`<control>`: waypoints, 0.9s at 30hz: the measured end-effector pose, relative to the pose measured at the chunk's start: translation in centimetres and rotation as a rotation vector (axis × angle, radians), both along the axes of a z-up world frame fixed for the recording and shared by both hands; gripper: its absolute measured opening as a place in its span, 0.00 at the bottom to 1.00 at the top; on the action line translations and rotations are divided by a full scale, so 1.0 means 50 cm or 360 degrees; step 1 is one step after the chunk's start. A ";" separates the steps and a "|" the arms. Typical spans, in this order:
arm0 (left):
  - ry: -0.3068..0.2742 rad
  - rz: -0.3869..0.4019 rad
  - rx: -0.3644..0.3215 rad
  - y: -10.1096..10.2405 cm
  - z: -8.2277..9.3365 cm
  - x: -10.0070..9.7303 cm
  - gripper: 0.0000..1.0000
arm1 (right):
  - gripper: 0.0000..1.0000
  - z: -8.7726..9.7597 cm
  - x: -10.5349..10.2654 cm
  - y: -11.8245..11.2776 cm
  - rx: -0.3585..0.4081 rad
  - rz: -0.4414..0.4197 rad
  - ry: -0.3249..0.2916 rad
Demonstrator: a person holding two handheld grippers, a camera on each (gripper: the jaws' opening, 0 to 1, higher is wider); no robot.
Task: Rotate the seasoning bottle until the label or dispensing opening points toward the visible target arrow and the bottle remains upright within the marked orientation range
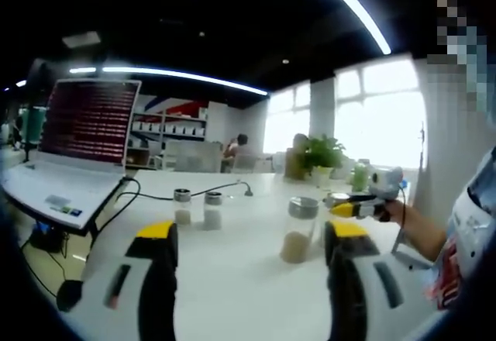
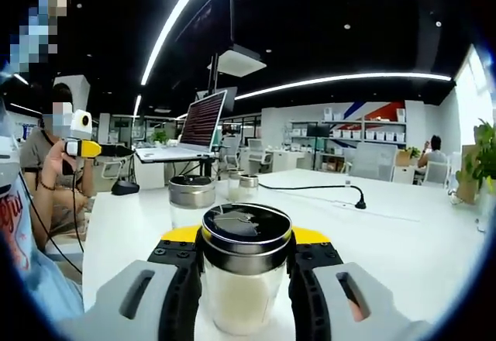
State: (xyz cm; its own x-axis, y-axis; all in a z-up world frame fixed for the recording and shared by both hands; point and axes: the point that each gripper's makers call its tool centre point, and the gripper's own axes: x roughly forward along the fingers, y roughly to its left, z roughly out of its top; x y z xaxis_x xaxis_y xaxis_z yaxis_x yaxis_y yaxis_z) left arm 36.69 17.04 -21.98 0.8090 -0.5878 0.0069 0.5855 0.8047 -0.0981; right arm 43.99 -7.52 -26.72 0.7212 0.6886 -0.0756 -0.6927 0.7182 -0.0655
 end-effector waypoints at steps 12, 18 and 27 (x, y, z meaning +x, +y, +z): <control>0.0003 0.0007 -0.0003 0.001 0.000 -0.001 0.82 | 0.42 -0.004 0.001 -0.003 0.0005 -0.0113 -0.0012; 0.0005 0.0016 -0.0011 0.004 0.001 0.002 0.82 | 0.42 -0.004 0.005 -0.004 0.0013 -0.0176 -0.0025; 0.0008 0.0013 -0.0002 0.002 0.000 0.002 0.82 | 0.42 -0.004 0.008 -0.009 0.0030 -0.0321 -0.0051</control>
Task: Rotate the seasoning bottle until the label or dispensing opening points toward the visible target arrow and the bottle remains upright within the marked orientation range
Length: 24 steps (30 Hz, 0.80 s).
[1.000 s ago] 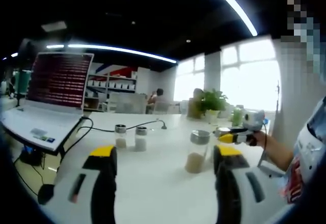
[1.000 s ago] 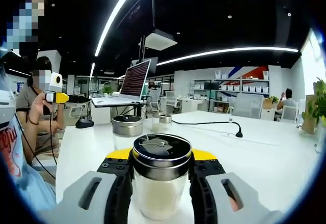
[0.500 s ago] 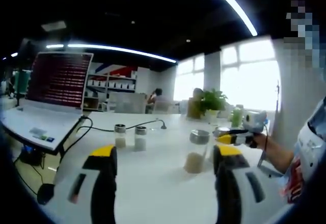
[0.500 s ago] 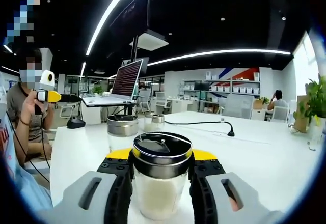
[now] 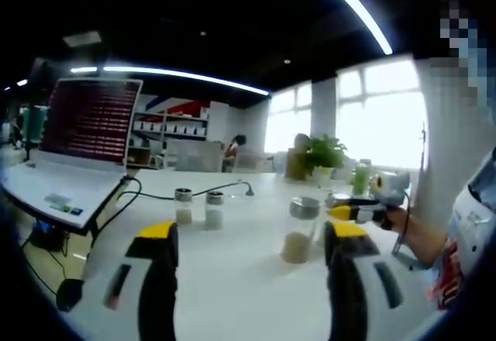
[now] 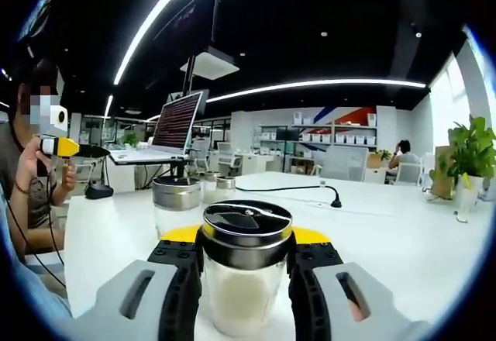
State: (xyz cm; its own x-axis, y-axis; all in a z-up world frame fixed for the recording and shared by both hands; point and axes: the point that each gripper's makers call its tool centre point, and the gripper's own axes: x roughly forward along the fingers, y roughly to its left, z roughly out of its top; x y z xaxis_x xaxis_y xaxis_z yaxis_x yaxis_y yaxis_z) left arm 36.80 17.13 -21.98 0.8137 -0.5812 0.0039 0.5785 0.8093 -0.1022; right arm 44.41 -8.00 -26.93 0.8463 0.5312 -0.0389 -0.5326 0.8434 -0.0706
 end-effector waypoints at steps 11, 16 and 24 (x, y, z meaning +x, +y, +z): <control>0.0006 0.0010 -0.0011 0.006 -0.002 0.004 0.82 | 0.42 0.001 0.004 -0.006 0.0014 -0.0160 -0.0029; 0.0014 0.0009 -0.0013 0.004 -0.004 0.003 0.82 | 0.42 0.000 0.004 -0.008 0.0011 -0.0201 -0.0032; 0.0013 0.0009 -0.0012 0.001 -0.003 0.003 0.82 | 0.42 0.000 0.007 -0.007 0.0016 -0.0281 -0.0021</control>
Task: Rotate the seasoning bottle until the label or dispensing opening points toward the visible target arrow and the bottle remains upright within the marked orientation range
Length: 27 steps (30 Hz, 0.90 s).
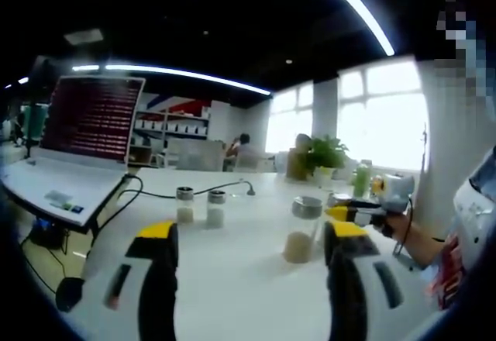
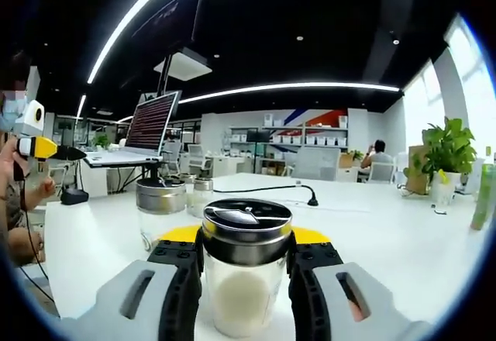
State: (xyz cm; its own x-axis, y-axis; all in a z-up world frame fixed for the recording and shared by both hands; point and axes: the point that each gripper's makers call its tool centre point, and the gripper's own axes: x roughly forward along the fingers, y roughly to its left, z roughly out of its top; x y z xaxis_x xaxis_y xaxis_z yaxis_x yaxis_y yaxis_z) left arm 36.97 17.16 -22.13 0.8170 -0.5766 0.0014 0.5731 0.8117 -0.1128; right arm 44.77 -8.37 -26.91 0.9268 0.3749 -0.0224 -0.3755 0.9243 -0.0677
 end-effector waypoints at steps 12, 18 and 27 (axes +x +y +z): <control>0.0015 0.0003 -0.0001 -0.004 -0.006 0.004 0.82 | 0.42 0.002 0.005 -0.005 0.0007 -0.0082 -0.0035; 0.0007 0.0029 -0.0011 0.007 -0.001 0.004 0.81 | 0.43 0.002 0.007 -0.006 -0.0029 -0.0082 -0.0056; 0.0000 0.0023 -0.0006 0.007 0.000 -0.001 0.82 | 0.61 0.017 -0.003 -0.021 -0.0092 -0.0091 -0.0152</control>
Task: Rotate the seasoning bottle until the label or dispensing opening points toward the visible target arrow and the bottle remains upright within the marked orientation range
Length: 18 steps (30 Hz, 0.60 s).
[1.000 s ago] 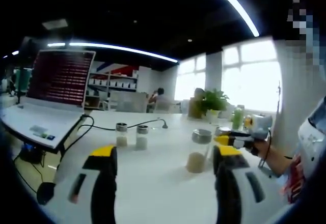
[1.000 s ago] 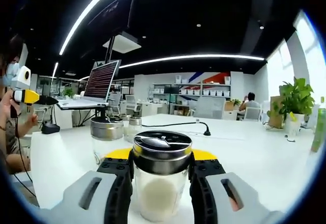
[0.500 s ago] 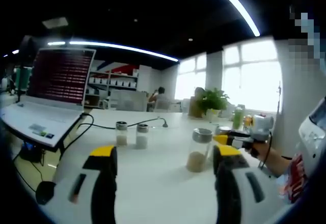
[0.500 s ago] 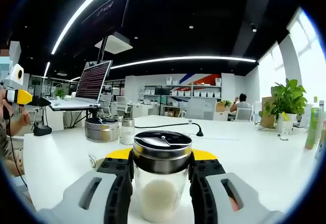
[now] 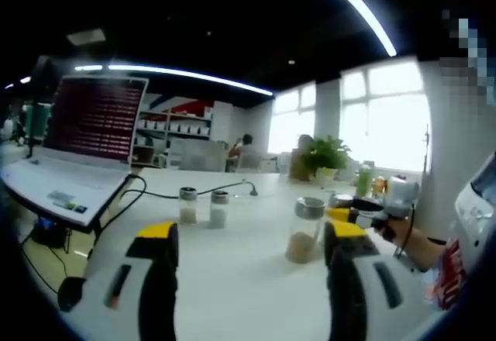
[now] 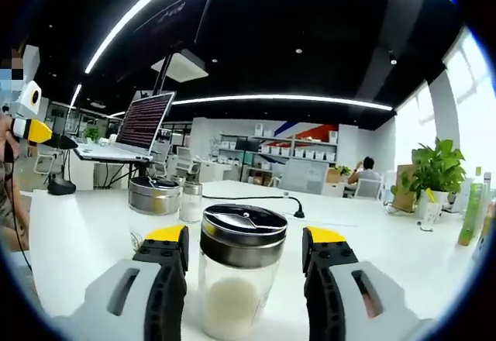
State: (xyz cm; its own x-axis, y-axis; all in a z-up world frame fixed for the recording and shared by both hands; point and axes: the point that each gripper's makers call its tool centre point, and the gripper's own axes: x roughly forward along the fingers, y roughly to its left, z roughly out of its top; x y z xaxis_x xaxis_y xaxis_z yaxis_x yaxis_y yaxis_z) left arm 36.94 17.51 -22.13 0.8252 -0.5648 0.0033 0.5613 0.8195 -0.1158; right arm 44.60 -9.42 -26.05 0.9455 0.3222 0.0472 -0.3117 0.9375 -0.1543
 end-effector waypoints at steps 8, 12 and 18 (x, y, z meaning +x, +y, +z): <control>-0.0004 0.0001 0.0001 0.002 0.002 -0.002 0.82 | 0.69 0.012 -0.012 -0.017 0.0021 0.0080 -0.0020; -0.0008 0.0000 0.0006 0.002 0.004 -0.001 0.82 | 0.72 0.023 -0.015 -0.018 0.0029 0.0183 -0.0045; -0.0010 -0.0002 0.0000 0.005 0.005 0.001 0.82 | 0.72 0.052 -0.021 -0.026 0.0145 0.0374 -0.0030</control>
